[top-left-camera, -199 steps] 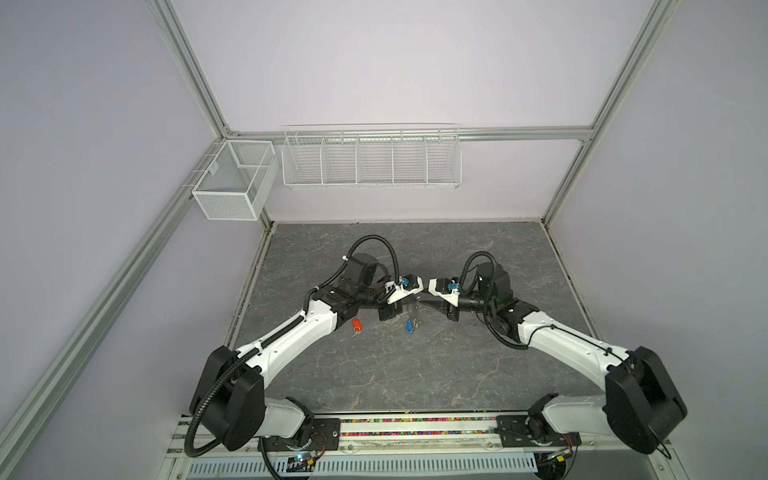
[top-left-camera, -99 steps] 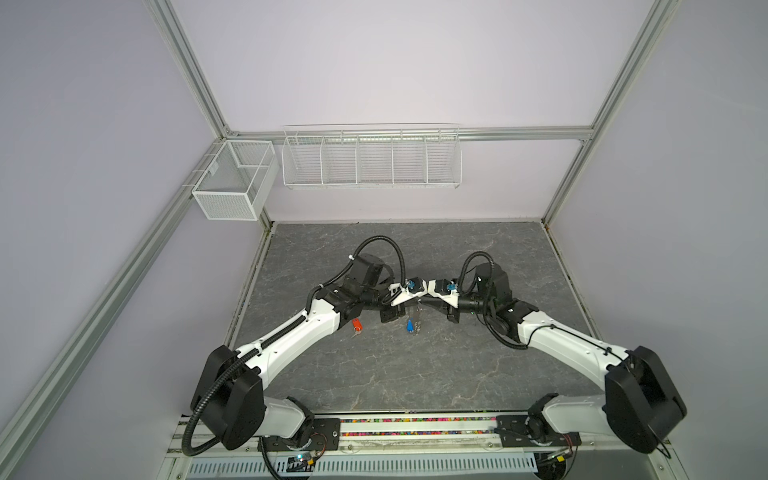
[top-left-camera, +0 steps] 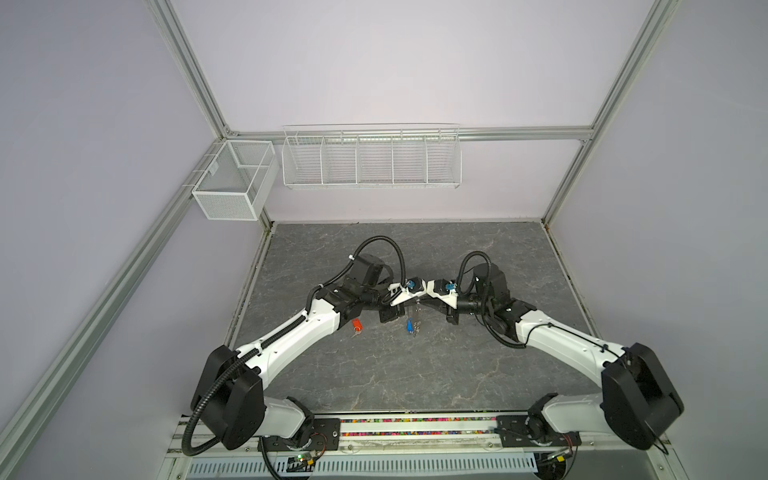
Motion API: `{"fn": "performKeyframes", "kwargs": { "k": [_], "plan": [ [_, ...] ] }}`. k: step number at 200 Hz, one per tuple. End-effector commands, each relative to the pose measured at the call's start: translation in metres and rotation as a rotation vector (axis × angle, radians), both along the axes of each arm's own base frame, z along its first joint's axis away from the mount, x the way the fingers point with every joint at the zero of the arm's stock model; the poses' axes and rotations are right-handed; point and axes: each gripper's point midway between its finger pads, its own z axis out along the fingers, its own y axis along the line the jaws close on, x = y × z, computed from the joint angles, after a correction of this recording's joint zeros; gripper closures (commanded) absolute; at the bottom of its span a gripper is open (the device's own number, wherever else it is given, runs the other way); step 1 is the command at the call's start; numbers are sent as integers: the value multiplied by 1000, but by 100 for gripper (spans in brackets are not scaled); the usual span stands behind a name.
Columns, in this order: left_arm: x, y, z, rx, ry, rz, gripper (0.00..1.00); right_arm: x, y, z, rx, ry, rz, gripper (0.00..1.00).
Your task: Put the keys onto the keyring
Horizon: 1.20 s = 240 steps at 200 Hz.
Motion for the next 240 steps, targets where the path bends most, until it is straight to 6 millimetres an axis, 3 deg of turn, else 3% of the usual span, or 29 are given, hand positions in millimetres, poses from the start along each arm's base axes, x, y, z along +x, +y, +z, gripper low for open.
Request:
{"fn": "performKeyframes", "kwargs": {
  "k": [1,87,109,123,142,172,240],
  "plan": [
    [-5,-10,16,-41,-39,-61,100,-1,8,2,12,6,17,87],
    [-3,-12,24,-83,-52,-46,100,-3,11,-9,-11,42,16,93],
    [-2,-11,26,-101,-48,-26,100,0,10,-4,29,28,-11,93],
    [5,-5,26,-106,-40,33,80,2,8,-1,59,34,-20,93],
    [12,6,27,-162,-24,83,70,3,7,4,99,30,-24,93],
    [20,21,26,-295,19,133,69,-1,8,6,122,11,3,93],
    [7,11,10,-476,87,5,70,-4,10,8,147,-11,45,93]
  ]
}}
